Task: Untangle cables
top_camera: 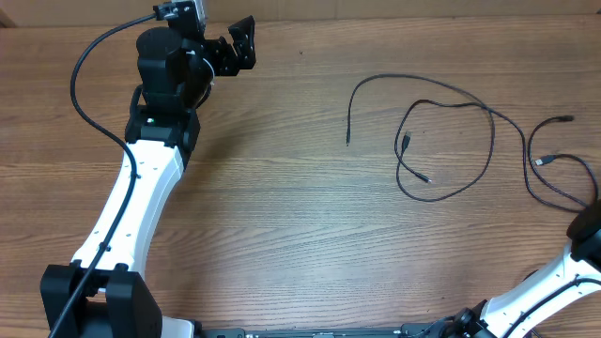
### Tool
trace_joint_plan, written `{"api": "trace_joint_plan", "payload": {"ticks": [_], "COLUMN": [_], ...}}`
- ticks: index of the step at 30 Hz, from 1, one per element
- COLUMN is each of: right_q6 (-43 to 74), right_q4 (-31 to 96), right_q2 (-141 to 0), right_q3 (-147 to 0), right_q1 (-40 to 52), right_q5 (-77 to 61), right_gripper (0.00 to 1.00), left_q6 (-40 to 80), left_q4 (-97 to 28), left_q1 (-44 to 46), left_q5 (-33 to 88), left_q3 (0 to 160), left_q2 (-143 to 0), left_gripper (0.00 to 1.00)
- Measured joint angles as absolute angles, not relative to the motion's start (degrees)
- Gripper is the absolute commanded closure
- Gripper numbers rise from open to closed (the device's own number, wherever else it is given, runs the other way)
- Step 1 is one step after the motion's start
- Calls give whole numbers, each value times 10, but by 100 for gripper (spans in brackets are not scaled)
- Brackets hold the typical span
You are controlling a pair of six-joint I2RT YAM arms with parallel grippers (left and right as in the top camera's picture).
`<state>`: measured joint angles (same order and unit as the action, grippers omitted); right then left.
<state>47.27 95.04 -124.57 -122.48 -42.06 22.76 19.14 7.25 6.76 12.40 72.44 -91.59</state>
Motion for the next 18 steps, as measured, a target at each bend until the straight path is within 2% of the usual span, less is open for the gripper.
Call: {"api": "trace_joint_plan", "payload": {"ticks": [9, 18], "right_q6": [472, 271], "right_q4": [861, 774], "right_q2": [-1246, -1246], "right_q3": [-1170, -1170], "right_q1": [-403, -345], "right_q5": [175, 100], "right_gripper": [0, 0], "left_q6": [194, 208], "left_q4": [72, 72], "left_q1": [68, 68], "left_q5": [124, 122], "left_q3": [724, 724], "left_q2": [-916, -916], "left_gripper": [0, 0]}}
